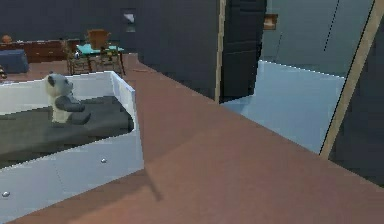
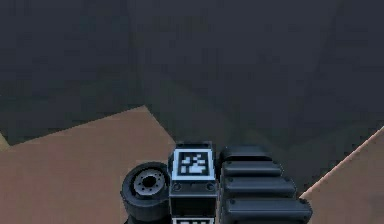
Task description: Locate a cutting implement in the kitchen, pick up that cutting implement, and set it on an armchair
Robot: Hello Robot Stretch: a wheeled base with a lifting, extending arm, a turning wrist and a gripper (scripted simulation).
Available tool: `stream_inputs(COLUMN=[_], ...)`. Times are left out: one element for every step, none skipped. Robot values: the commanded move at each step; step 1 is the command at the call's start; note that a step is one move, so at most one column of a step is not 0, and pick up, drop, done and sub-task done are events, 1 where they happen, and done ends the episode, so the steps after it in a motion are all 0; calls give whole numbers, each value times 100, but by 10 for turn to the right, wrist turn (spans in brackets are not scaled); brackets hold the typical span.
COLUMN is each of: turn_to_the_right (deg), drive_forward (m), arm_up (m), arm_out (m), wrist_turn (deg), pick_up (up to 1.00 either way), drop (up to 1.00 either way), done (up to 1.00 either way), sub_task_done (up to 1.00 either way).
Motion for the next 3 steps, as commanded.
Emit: stream_inputs(turn_to_the_right=[0, 0, -180], drive_forward=[100, 50, 0], arm_up=[0, 0, 0], arm_out=[0, 0, 0], wrist_turn=[0, 0, 0], pick_up=[0, 0, 0], drop=[0, 0, 0], done=[0, 0, 0], sub_task_done=[0, 0, 0])
